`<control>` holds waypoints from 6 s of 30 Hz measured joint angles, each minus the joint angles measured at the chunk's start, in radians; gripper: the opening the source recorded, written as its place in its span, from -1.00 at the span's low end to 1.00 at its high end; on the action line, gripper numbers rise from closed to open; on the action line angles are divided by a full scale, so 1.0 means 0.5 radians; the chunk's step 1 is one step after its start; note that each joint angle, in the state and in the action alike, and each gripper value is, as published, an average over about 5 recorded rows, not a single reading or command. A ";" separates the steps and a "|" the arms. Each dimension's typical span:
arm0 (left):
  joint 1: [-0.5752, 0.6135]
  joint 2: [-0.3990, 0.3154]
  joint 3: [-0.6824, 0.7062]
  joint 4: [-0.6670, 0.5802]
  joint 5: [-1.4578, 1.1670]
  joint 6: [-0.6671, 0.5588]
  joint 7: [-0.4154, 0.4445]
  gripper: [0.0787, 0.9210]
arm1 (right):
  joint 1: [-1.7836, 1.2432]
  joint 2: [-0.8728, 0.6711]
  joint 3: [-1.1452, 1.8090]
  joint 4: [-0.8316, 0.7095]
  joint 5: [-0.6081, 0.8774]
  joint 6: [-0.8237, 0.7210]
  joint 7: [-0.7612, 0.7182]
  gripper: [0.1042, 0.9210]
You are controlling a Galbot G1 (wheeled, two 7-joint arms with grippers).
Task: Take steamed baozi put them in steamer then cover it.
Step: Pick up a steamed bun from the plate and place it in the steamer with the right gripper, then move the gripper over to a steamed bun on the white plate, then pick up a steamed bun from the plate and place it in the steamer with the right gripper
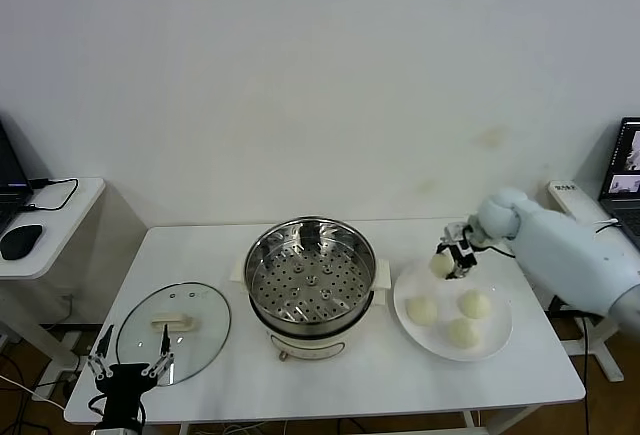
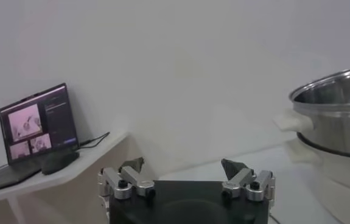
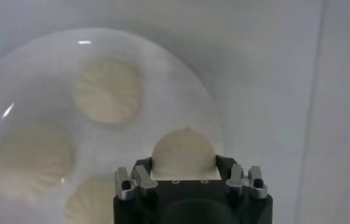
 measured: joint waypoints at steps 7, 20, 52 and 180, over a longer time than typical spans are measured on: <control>-0.015 0.020 -0.002 -0.002 -0.019 0.001 -0.003 0.77 | 0.327 0.038 -0.196 0.122 0.221 -0.012 0.030 0.34; -0.029 0.043 -0.045 -0.014 -0.057 0.005 -0.006 0.77 | 0.697 0.459 -0.536 0.155 0.487 0.080 0.146 0.36; -0.073 0.014 -0.107 -0.026 -0.076 0.010 -0.009 0.77 | 0.484 1.179 -0.827 -0.308 -0.247 0.989 0.346 0.44; -0.121 0.127 -0.101 -0.110 -0.084 0.108 0.029 0.77 | 0.710 -0.064 -0.632 0.648 0.566 -0.562 0.013 0.07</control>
